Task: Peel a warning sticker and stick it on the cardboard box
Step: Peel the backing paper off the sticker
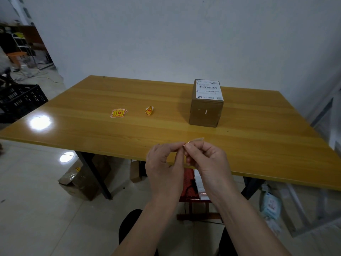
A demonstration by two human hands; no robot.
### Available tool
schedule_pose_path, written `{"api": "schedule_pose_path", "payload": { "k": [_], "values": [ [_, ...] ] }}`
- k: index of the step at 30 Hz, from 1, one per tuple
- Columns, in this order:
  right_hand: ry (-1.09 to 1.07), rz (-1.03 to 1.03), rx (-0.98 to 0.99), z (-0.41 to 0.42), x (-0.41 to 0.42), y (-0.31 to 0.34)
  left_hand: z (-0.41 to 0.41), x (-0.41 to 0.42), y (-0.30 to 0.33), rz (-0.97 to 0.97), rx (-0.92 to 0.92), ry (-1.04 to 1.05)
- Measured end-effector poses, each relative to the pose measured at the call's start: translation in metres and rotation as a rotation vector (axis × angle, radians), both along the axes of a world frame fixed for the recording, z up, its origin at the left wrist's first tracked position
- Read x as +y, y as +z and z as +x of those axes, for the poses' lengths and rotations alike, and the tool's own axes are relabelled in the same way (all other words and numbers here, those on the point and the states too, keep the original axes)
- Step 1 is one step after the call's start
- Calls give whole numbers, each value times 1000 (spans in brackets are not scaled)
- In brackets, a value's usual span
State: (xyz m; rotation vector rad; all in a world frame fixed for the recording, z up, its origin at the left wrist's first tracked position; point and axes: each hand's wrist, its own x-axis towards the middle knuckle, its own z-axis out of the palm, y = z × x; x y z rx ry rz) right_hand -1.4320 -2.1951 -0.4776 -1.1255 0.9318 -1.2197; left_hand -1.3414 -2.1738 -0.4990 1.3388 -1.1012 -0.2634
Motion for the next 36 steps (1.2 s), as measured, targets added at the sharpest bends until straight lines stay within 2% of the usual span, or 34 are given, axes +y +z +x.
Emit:
{"api": "schedule_pose_path", "payload": {
  "k": [13, 17, 21, 26, 36],
  "values": [
    [-61, -42, 74, 2, 0, 0, -1, 3, -1, -9, -57, 9],
    [-84, -98, 125, 0, -1, -2, -4, 6, 5, 90, 66, -63],
    [-110, -179, 258, -6, -5, -3, -1, 8, 10, 178, 182, -179],
    [-96, -286, 338, -9, -7, -3, 6, 3, 16, 207, 110, -176],
    [-40, -322, 479, -14, -10, -8, 15, 0, 18, 283, 99, -279]
  ]
}}
